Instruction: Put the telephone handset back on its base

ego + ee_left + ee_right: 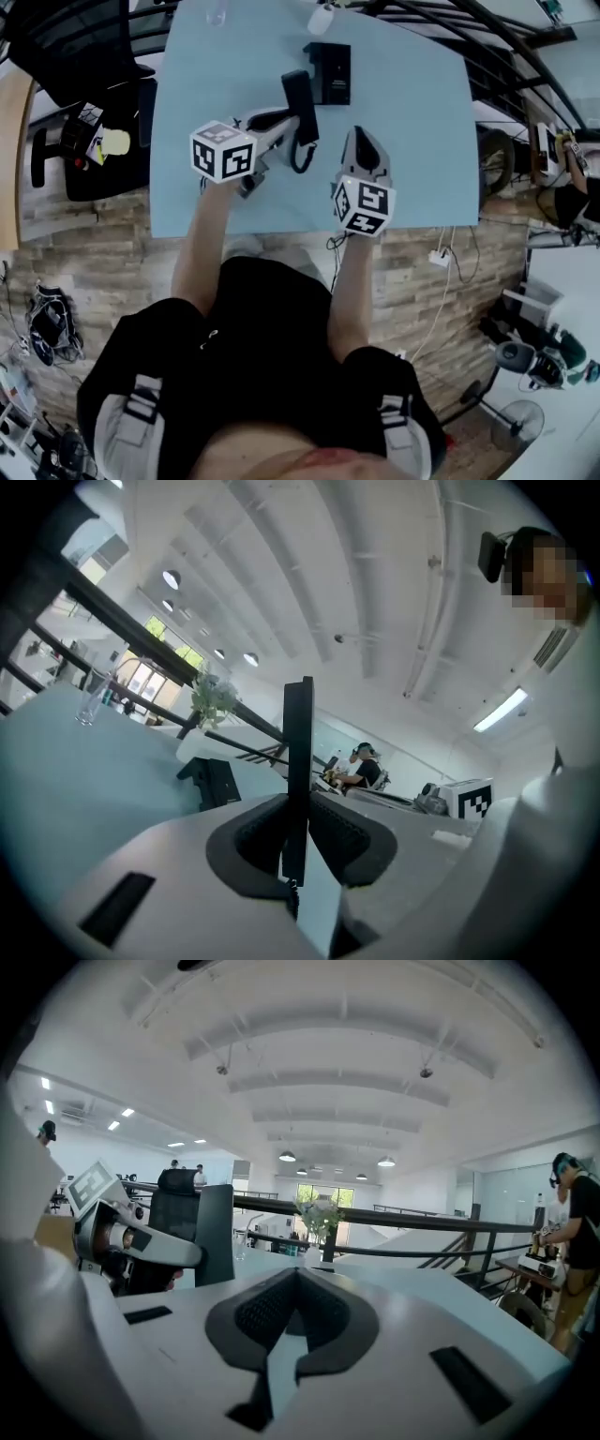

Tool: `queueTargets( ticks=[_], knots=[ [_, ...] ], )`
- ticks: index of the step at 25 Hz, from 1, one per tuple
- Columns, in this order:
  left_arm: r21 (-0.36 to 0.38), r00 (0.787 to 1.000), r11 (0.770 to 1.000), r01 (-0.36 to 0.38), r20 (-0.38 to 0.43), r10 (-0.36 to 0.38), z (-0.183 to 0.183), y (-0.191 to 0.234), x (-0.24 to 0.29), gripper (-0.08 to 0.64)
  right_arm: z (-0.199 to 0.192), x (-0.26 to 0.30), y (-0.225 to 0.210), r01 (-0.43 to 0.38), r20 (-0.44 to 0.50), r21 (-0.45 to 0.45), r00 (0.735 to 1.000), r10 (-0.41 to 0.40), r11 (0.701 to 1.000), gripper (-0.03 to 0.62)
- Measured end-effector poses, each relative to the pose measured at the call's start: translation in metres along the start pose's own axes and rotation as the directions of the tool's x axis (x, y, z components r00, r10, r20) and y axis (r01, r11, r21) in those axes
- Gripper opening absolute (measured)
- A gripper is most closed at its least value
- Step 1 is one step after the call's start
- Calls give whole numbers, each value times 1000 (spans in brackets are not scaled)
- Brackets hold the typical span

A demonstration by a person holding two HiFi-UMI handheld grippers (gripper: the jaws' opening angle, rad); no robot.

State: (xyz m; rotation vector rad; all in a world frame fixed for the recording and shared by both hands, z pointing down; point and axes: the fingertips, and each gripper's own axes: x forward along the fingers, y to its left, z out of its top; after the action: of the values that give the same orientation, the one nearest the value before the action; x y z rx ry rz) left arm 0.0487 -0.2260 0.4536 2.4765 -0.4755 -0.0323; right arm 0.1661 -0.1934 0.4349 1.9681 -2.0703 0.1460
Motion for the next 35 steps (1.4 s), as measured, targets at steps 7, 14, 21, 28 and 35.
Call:
queueTargets(
  ticks=[7, 14, 21, 28, 35],
  knots=[
    [-81, 994, 993, 87, -55, -92, -8, 18, 38, 66, -10, 16, -18, 16, -47, 10, 999, -15, 1000, -6],
    [-90, 992, 993, 71, -97, -80, -17, 39, 58, 66, -33, 29, -23, -4, -84, 40, 996, 8, 999, -6],
    [-175, 987, 980, 93, -111, -113, -9, 75, 86, 66, -57, 42, -45, 5, -127, 82, 992, 6, 997, -6],
    [-171, 967, 982, 86, -221, -123, -21, 108, 118, 66, -74, 53, -70, 22, -156, 106, 988, -5, 994, -6],
    [-181, 948, 981, 64, -297, -117, -29, 138, 147, 64, -96, 58, -88, 31, -191, 150, 982, -1, 988, -6]
  ],
)
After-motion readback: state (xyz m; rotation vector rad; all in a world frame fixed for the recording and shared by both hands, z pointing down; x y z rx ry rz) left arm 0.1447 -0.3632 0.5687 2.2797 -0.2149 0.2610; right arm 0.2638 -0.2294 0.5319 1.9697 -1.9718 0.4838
